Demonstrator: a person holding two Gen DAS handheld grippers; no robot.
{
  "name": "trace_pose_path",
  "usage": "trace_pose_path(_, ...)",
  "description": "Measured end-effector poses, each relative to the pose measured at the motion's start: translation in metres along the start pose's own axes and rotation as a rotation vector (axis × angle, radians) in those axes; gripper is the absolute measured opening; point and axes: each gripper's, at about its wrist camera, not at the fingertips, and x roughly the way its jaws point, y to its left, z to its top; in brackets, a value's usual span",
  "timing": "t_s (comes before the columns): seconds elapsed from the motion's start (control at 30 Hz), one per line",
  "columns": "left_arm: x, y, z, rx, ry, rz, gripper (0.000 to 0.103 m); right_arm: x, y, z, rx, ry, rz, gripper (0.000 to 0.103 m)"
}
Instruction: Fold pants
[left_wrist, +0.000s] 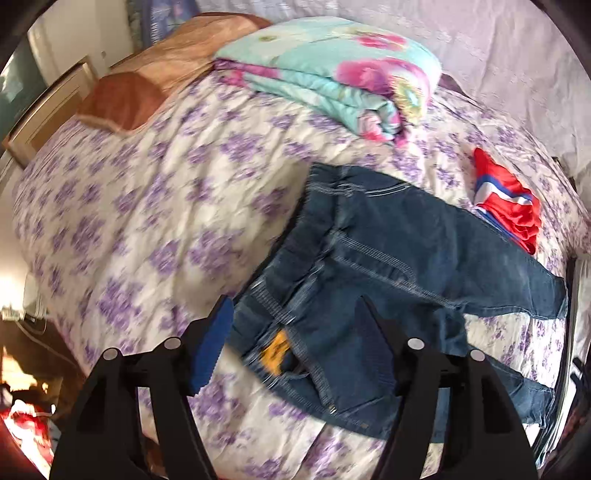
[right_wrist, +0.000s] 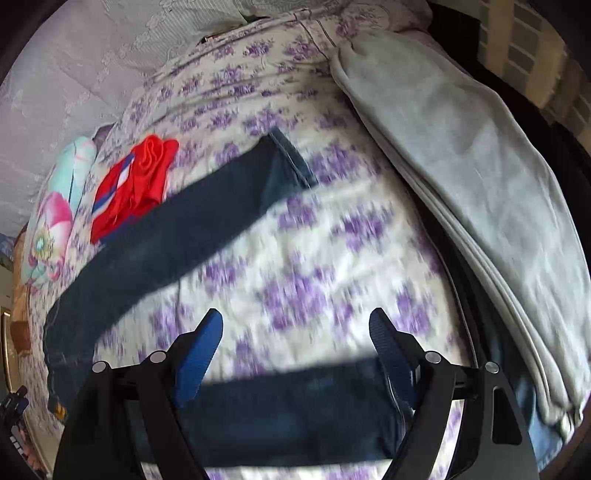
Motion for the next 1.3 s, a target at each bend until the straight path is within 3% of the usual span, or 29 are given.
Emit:
trace_pose_path(0.1,0.045,-0.042,0.03,0.088,0.061,-0.047,0.066,0.051,0.01,0.054,0.044,0.026,-0.016,0.082)
trace_pose_path(0.23,0.105,-0.08,0.042,0.2,0.171,-0.058,0.056,0.103,0.01,0.089,0.117,0.076,-0.039,0.079)
trace_pose_path(0.27,0.118,-0.087,0.041,0.226,0.196,-0.052,0.054,0.112,0.008,0.091,0.136,0.084,-0.029,0.07)
trace_pose_path(0.3,0.129,-0.092,0.04,0.244,0.21,-0.036,0.054,0.119,0.007,0.091,0.15,0.095,-0.01,0.028)
trace_pose_path(0.33,0.135,-0.095,0.038,0.259,0.209,-0.021,0.054,0.124,0.005,0.09,0.161,0.116,0.015,0.01)
trace_pose_path(0.4,0.136,-0.1,0.035,0.28,0.203,-0.006,0.054,0.116,0.003,0.089,0.171,0.091,0.015,0.007)
trace_pose_path(0.5,0.134,-0.098,0.032,0.275,0.201,-0.017,0.053,0.099,-0.001,0.084,0.186,0.056,-0.013,0.007)
trace_pose_path(0.63,0.145,-0.103,0.029,0.291,0.206,0.009,0.054,0.131,-0.005,0.075,0.176,0.104,-0.064,0.011)
trace_pose_path(0.7,0.148,-0.105,0.03,0.325,0.21,0.034,0.055,0.131,0.004,0.074,0.121,0.071,-0.094,0.014)
trace_pose_path(0.77,0.143,-0.106,0.032,0.332,0.226,0.037,0.055,0.126,0.012,0.076,0.071,0.091,-0.127,0.026)
trace_pose_path(0.8,0.138,-0.106,0.034,0.335,0.238,0.027,0.055,0.12,0.015,0.075,0.055,0.103,-0.136,0.045)
trace_pose_path(0.9,0.098,-0.095,0.054,0.345,0.189,-0.039,0.057,0.078,0.023,0.066,0.001,0.057,-0.159,0.049)
trace_pose_path(1.0,0.063,-0.085,0.09,0.444,0.09,-0.083,0.099,0.035,0.029,0.047,-0.046,0.012,-0.088,0.057)
trace_pose_path(1.03,0.061,-0.085,0.102,0.488,0.086,-0.109,0.098,0.024,0.032,0.041,-0.059,0.006,-0.065,0.057)
trace_pose_path(1.17,0.101,-0.086,0.155,0.665,0.226,-0.214,0.098,0.011,0.05,0.021,-0.139,0.028,-0.003,0.057)
trace_pose_path(1.2,0.117,-0.085,0.162,0.686,0.29,-0.263,0.098,0.01,0.058,0.016,-0.166,0.034,0.007,0.057)
trace_pose_path(1.3,0.158,-0.09,0.171,0.733,0.391,-0.301,0.098,0.009,0.083,0.004,-0.25,0.056,0.031,0.057)
